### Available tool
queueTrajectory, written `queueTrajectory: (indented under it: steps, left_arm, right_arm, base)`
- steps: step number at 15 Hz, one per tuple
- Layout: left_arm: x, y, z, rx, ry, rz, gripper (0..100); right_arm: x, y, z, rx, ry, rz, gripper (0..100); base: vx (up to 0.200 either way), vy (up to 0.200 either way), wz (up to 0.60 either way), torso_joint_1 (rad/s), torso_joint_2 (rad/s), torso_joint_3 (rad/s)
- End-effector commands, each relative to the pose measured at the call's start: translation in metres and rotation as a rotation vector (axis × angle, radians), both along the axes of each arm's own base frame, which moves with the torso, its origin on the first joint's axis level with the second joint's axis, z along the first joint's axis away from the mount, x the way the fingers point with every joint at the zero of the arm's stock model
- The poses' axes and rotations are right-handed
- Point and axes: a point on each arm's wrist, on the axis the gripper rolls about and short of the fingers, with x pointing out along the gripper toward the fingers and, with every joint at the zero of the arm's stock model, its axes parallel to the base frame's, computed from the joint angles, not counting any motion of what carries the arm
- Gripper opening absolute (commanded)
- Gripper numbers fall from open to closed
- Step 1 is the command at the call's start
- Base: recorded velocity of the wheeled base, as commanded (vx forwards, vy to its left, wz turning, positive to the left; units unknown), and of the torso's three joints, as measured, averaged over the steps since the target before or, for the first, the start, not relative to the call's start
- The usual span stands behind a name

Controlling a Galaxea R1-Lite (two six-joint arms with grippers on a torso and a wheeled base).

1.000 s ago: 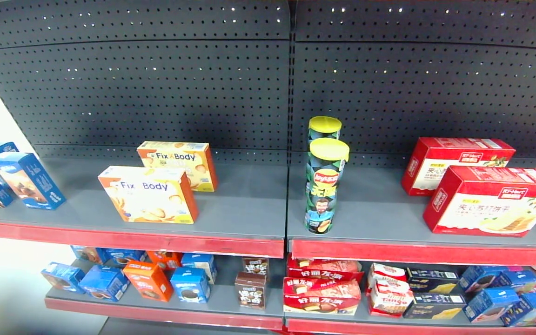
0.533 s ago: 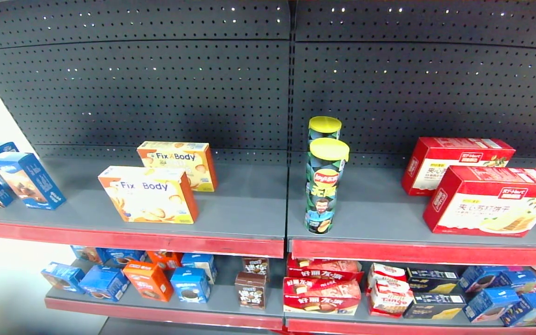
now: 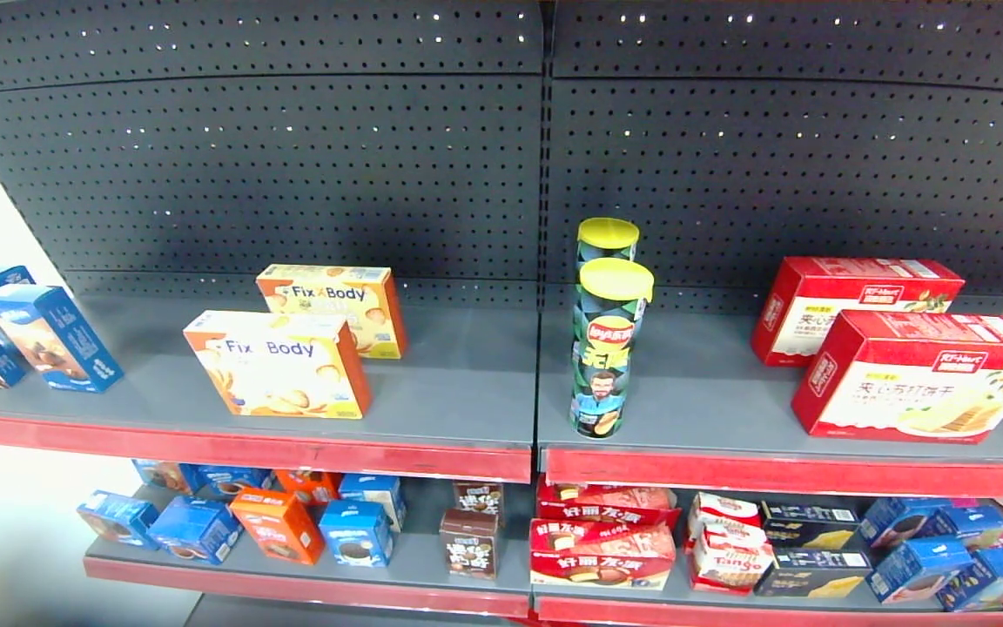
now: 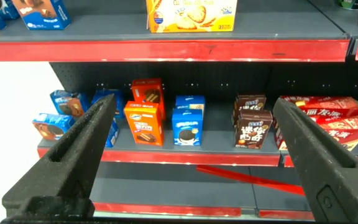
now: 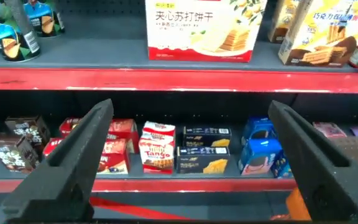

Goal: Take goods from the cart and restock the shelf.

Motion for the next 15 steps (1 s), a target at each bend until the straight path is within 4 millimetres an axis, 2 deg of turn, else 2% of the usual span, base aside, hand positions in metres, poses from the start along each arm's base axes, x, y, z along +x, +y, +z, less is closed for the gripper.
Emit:
queueTrajectory:
  steps: [1,3,8,10,11,12,13,14,15]
  left_arm:
    - [0.0001,0.0,0.0001,0.0,0.001,0.0,100]
    - [0.0001,0.0,0.0001,0.0,0.001,0.0,100]
    - [0.0001,0.0,-0.0001,0.0,0.002,0.0,100]
    - [0.0001,0.0,0.0001,0.0,0.001,0.0,100]
    - [0.0001,0.0,0.0001,0.0,0.001,0.0,100]
    - [0.0001,0.0,0.0001,0.0,0.001,0.0,100]
    - [0.0001,0.0,0.0001,0.0,0.001,0.0,100]
    - [0.0,0.0,0.0004,0.0,0.001,0.0,100]
    - [0.0001,0.0,0.0001,0.0,0.001,0.0,100]
  right_arm:
    - [0.0001,0.0016,-0.0003,-0.026,0.0,0.069,100]
    - [0.0001,0.0024,-0.0003,-0.04,-0.001,0.104,100]
    - [-0.0002,-0.0021,-0.0004,0.03,-0.004,-0.095,100]
    - [-0.0003,-0.0025,-0.0002,0.035,-0.006,-0.114,100]
    - [-0.0002,-0.002,-0.0004,0.023,-0.003,-0.09,100]
    - [0.0,0.0002,-0.0002,0.005,-0.003,0.007,100]
    - [0.0,0.0002,-0.0002,0.005,-0.003,0.007,100]
    - [0.0002,0.0031,-0.0022,-0.007,0.017,0.135,100]
    - [0.0003,0.0029,-0.0057,-0.011,0.051,0.127,100]
  base:
    - [0.0,0.0,0.0,0.0,0.0,0.0]
    - [0.0,0.0,0.0,0.0,0.0,0.0]
    - [0.0,0.0,0.0,0.0,0.0,0.0]
    - [0.0,0.0,0.0,0.0,0.0,0.0]
    - [0.0,0.0,0.0,0.0,0.0,0.0]
    - [0.0,0.0,0.0,0.0,0.0,0.0]
    - [0.0,0.0,0.0,0.0,0.0,0.0]
    - [0.0,0.0,0.0,0.0,0.0,0.0]
    - [0.0,0.0,0.0,0.0,0.0,0.0]
